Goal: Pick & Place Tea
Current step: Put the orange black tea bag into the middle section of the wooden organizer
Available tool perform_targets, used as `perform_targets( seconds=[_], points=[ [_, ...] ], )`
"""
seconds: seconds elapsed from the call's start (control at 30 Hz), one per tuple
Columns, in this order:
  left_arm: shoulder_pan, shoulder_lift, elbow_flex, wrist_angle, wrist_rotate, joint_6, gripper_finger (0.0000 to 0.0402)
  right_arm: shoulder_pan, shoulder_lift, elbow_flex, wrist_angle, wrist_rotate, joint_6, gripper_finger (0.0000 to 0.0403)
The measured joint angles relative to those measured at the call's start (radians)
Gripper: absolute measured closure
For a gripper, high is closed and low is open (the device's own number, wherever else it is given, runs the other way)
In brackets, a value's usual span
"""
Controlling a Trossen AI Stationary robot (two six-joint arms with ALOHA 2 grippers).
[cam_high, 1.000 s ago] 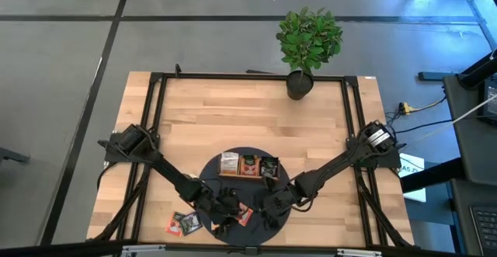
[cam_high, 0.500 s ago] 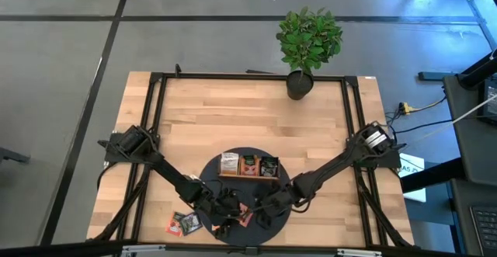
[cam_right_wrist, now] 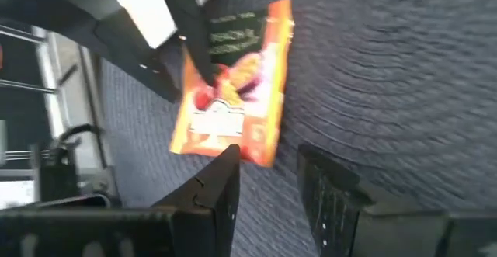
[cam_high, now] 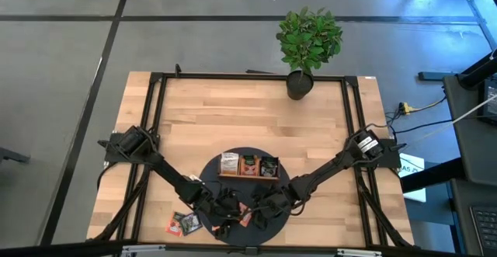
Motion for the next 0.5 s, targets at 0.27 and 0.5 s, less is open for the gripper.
perform_targets(
  seconds=[0.27,0.5],
  points=[
    [-0.001,0.000,-0.001,-0.001,-0.019,-0.008,0.0306,0.001,0.008,0.000,0.033,-0.015,-0.029,0.0280],
    [-0.008,0.001,-0.001,-0.001,-0.028,-0.008,0.0306,0.001,0.008,0.000,0.036,-0.011,-0.081,0.0360]
  ],
)
